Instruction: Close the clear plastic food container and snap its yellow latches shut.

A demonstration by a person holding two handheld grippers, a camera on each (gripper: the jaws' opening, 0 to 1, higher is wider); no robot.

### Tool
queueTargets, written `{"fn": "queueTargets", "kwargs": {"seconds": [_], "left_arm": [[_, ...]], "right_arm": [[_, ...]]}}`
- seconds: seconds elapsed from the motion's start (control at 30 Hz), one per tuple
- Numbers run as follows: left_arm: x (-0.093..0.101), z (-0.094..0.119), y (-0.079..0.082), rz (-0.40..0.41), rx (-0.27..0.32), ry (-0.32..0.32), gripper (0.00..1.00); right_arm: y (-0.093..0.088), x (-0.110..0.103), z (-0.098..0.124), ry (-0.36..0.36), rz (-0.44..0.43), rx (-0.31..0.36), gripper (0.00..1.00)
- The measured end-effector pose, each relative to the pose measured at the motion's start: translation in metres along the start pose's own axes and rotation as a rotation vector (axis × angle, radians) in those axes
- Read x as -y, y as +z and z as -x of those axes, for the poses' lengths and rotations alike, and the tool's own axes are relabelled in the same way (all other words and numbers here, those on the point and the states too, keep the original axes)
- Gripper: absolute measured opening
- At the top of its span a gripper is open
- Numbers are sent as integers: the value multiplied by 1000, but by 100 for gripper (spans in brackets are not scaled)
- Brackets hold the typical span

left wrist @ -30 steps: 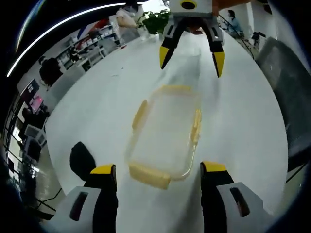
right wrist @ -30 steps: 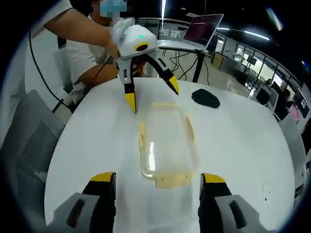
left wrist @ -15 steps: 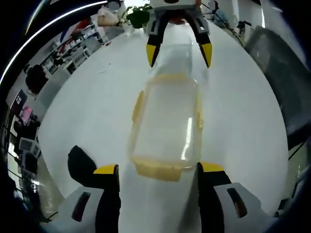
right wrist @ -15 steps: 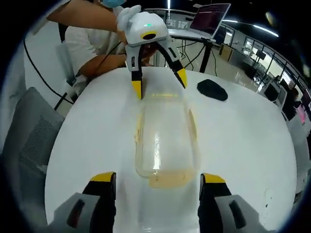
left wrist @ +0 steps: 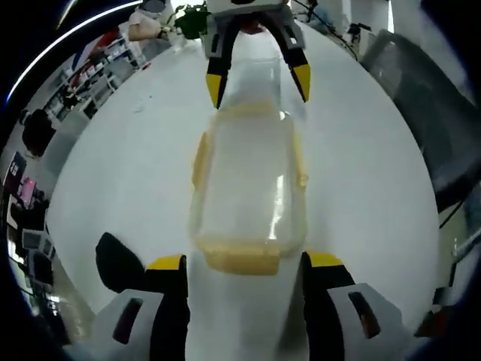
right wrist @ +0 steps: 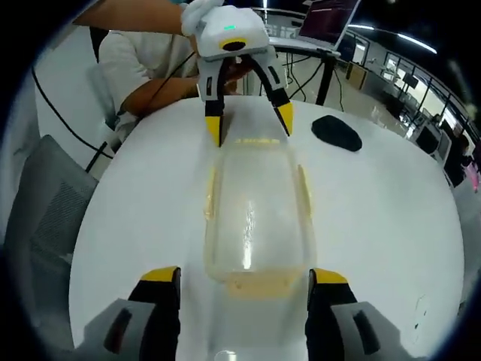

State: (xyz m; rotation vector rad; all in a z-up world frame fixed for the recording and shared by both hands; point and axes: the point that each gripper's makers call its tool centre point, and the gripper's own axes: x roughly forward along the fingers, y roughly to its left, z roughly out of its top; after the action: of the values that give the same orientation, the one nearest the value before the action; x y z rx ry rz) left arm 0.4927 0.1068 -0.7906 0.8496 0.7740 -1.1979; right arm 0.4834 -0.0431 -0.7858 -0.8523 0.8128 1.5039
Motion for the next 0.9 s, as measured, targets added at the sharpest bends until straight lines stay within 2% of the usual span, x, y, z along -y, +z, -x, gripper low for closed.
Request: {"fn": "queueTargets", "kwargs": {"seconds": [0.1,0.2,0.3,0.47,0.73,0.9], "left_arm": [[2,-3,-6,-12,-35,-45,53],[7,-4,-4,-33,-28,-76,47],[6,-6,-3,-53,-34,-88,47],[5,-7,-3,-58,-37,-109,46],[6,-8,0,-64,-43,-122,38],[7,-7,1,-62,-42,-136,38]], "right_arm": [[-5,-1,-4,13,-9,-19,67],[-8,1,-5,12,-16,-36,66],[-9,5,-5,9,-28,-39,65],[-20,3,-8,14,-17,-84,62],[-18,10,-11,-3,-3,-90,58],[-20,11,-11,-10,26,-104,55]]}}
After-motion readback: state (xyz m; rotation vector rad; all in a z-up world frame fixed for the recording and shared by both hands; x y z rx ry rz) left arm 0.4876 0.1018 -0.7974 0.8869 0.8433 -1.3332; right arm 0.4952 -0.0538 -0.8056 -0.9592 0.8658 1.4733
